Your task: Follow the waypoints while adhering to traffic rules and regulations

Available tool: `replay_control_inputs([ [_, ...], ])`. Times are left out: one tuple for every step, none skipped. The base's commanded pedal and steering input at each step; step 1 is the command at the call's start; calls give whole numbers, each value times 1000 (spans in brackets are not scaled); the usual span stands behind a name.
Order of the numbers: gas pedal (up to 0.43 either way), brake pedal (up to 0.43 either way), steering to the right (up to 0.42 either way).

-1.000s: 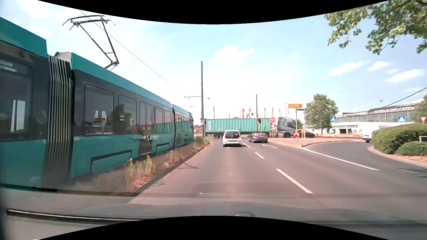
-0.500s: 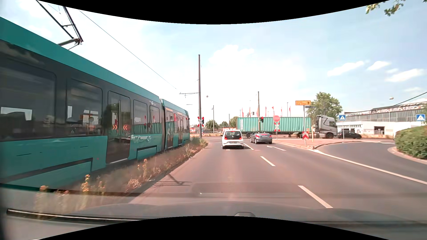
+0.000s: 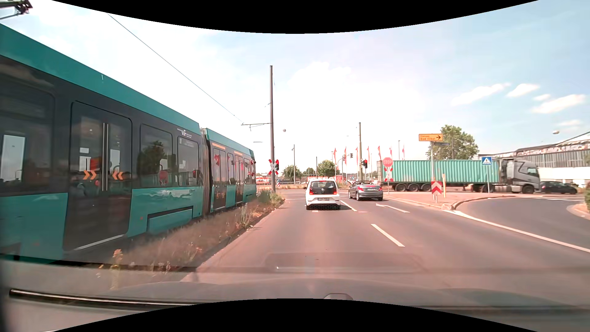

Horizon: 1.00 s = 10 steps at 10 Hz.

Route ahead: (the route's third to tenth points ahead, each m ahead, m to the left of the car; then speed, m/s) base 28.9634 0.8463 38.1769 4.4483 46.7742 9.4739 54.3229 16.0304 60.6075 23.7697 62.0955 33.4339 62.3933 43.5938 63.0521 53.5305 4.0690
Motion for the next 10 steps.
replay_control_inputs([
  [0,165,-3],
  [0,165,-3],
  [0,165,-3],
  [0,165,-3],
  [0,165,-3],
  [0,165,-4],
  [0,165,-4],
  [0,165,-4],
  [0,165,-4],
  [0,165,-4],
])
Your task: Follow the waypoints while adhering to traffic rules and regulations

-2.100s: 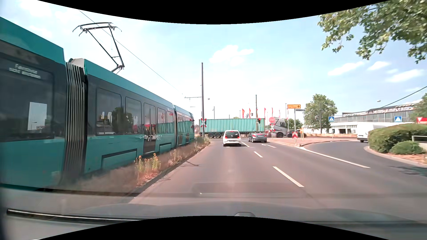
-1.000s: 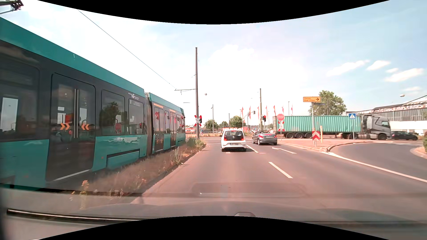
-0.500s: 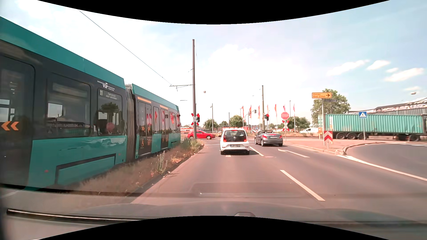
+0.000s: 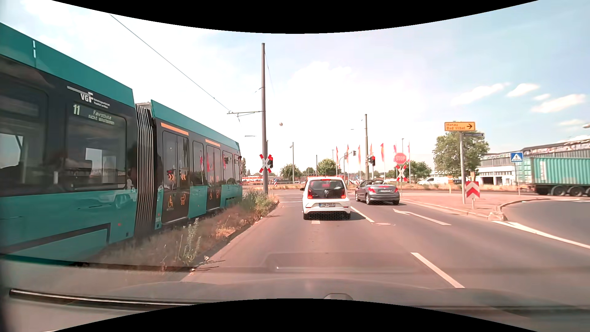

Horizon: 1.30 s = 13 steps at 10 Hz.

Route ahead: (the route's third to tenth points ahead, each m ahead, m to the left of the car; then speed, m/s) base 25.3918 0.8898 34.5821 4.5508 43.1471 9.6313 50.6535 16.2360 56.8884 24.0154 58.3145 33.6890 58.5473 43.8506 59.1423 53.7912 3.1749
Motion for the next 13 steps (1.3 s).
replay_control_inputs([
  [0,165,-4],
  [0,165,-4],
  [0,165,-4],
  [0,171,-3],
  [0,171,0],
  [0,177,1],
  [0,183,1],
  [0,183,1],
  [0,183,1],
  [0,183,1],
  [0,195,0],
  [0,201,0],
  [0,195,-2],
])
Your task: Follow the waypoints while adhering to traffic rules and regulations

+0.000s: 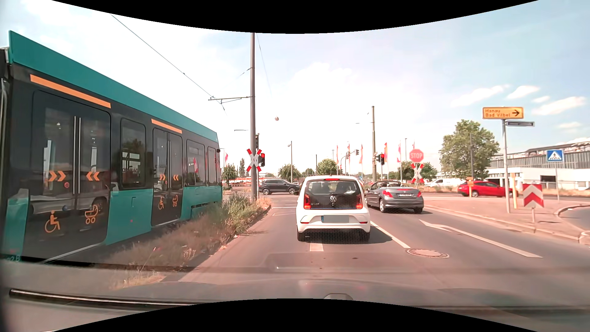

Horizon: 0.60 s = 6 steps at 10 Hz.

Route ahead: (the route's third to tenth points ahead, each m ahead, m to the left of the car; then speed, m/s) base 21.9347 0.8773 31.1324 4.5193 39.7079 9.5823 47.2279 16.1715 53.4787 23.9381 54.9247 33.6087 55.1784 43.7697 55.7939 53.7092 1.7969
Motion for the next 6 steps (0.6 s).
replay_control_inputs([
  [0,195,-3],
  [0,195,-4],
  [0,195,-4],
  [0,195,-4],
  [0,195,-4],
  [0,195,-4],
])
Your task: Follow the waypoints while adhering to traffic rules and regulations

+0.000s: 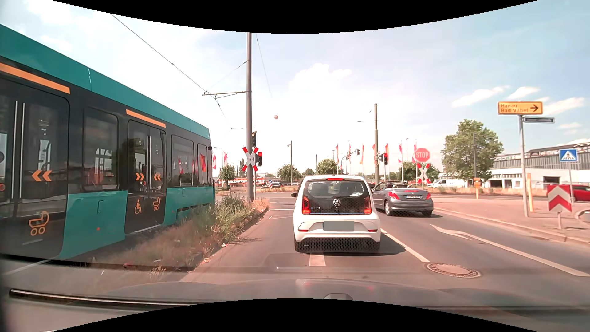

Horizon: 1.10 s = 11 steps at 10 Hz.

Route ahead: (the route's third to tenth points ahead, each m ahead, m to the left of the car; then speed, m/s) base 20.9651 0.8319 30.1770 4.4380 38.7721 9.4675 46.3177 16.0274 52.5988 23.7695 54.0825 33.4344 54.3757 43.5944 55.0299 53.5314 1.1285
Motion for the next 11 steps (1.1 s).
replay_control_inputs([
  [0,189,-4],
  [0,189,-4],
  [0,183,-4],
  [0,183,-4],
  [0,177,-4],
  [0,171,-4],
  [0,165,-4],
  [0,165,-4],
  [0,165,-4],
  [0,177,-4],
  [0,177,-4],
])
